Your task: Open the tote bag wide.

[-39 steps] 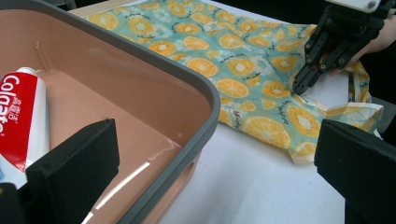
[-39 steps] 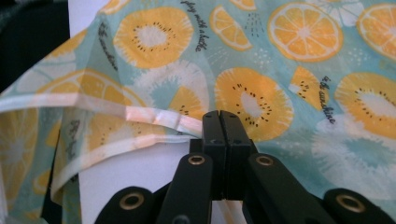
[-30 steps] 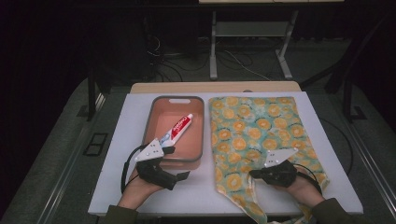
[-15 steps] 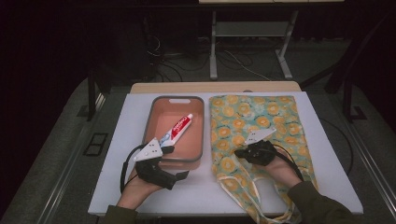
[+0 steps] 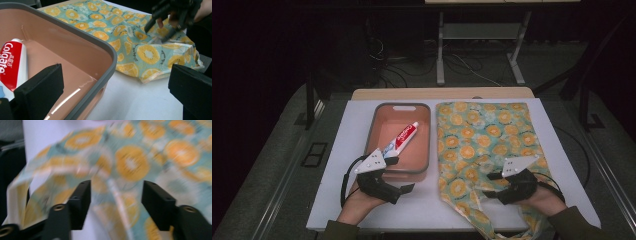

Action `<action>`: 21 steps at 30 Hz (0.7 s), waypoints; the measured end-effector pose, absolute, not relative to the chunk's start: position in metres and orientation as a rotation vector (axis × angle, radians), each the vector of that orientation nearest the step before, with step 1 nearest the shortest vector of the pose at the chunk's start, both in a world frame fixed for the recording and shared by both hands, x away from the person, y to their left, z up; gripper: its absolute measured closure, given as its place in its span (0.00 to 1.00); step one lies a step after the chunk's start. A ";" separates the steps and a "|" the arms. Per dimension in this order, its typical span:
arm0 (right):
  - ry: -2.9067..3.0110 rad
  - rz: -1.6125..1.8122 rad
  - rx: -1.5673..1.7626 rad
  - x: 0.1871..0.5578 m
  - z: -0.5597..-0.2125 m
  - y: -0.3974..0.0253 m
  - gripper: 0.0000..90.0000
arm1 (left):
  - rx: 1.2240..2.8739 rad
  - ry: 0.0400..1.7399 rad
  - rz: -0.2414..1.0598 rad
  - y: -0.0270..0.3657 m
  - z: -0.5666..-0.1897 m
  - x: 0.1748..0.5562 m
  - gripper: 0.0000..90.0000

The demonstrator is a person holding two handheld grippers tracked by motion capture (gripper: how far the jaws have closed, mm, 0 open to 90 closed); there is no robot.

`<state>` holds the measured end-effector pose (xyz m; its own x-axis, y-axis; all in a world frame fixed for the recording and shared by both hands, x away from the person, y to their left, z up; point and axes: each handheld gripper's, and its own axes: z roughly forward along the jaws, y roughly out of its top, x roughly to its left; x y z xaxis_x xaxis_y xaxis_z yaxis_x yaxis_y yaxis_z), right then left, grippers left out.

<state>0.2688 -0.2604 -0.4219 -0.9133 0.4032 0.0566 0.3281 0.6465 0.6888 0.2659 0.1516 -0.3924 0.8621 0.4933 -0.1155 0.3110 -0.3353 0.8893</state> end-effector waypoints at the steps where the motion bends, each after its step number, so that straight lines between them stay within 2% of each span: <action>1: 2.779 1.092 0.598 0.266 -0.427 -0.259 0.37 | 1.948 0.593 0.209 0.151 -0.392 0.266 0.00; 3: 2.810 1.047 0.560 0.263 -0.434 -0.253 0.34 | 1.947 0.592 0.209 0.151 -0.392 0.265 0.00; 6: 2.820 1.009 0.502 0.262 -0.440 -0.241 0.33 | 1.943 0.595 0.208 0.152 -0.392 0.265 0.00; 7: 2.830 0.971 0.489 0.262 -0.445 -0.235 0.42 | 1.944 0.595 0.208 0.152 -0.392 0.265 0.00; 8: 2.830 0.971 0.489 0.262 -0.445 -0.235 0.42 | 1.943 0.595 0.208 0.152 -0.393 0.266 0.00; 9: 2.828 0.992 0.496 0.263 -0.444 -0.234 0.54 | 1.941 0.597 0.207 0.152 -0.393 0.266 0.00; 10: 2.825 1.009 0.495 0.265 -0.445 -0.235 0.61 | 1.942 0.595 0.207 0.152 -0.393 0.266 0.00; 11: 2.825 1.009 0.495 0.265 -0.445 -0.235 0.61 | 1.943 0.596 0.205 0.152 -0.393 0.266 0.00; 12: 2.818 1.020 0.512 0.265 -0.445 -0.235 0.67 | 1.942 0.596 0.205 0.152 -0.393 0.266 0.00; 13: 2.814 1.027 0.520 0.265 -0.445 -0.235 0.76 | 1.944 0.595 0.205 0.151 -0.393 0.266 0.00; 14: 2.805 1.032 0.532 0.266 -0.445 -0.235 0.91 | 1.946 0.593 0.205 0.151 -0.393 0.266 0.00; 15: 2.805 1.032 0.532 0.266 -0.445 -0.235 0.91 | 1.945 0.593 0.204 0.150 -0.393 0.266 0.00; 17: 2.798 1.031 0.525 0.267 -0.445 -0.236 0.99 | 1.947 0.592 0.204 0.150 -0.393 0.265 0.00; 21: 2.792 1.063 0.581 0.270 -0.443 -0.233 0.99 | 1.943 0.593 0.204 0.151 -0.393 0.266 0.00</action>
